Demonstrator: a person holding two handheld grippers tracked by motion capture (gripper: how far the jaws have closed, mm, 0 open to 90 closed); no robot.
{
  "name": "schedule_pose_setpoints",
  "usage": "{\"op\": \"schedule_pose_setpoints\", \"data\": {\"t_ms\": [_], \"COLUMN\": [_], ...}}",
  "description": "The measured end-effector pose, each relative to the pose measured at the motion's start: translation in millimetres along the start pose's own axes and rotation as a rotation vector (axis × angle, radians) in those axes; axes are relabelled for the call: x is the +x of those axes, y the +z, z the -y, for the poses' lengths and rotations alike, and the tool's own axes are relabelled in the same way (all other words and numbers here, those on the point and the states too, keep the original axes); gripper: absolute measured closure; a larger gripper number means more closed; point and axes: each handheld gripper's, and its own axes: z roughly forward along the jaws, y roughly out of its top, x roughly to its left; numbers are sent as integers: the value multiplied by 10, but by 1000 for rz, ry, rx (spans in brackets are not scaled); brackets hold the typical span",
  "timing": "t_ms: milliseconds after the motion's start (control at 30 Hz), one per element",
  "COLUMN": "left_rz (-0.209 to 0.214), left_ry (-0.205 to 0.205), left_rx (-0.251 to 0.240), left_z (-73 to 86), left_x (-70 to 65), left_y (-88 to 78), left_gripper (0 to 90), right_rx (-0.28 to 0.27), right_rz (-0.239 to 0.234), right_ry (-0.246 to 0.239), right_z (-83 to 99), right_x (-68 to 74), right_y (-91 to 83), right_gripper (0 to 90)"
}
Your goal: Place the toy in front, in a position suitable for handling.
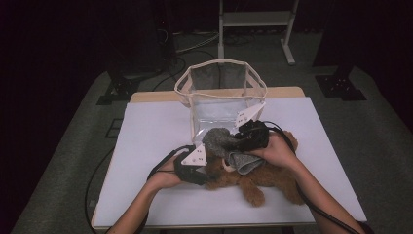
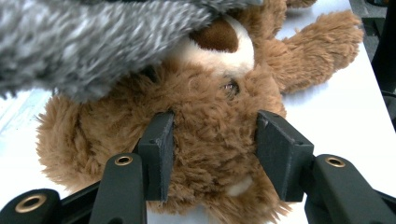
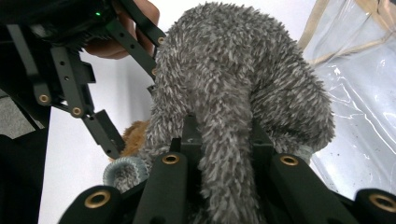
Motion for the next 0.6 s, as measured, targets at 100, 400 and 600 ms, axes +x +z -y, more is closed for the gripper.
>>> {"op": "schedule_pose_setpoints", "data": {"t_ms": [100, 400, 600], "left_rz": [5, -39, -1], "left_ry": [5, 10, 12], "left_rx": [-3, -25, -7], "left_z": [6, -92, -55], "left_x": [-1, 28, 7], "left_y": [-26, -3, -5], "left_gripper": [486, 396, 437], "right_rx": [4, -17, -7], "right_rz": [-3, -25, 30], "right_ry": [11, 61, 87], "right_z": [24, 228, 419], "right_x": [-8, -23, -80], "right_y": [-6, -156, -389], "right_gripper": [741, 743, 743]}}
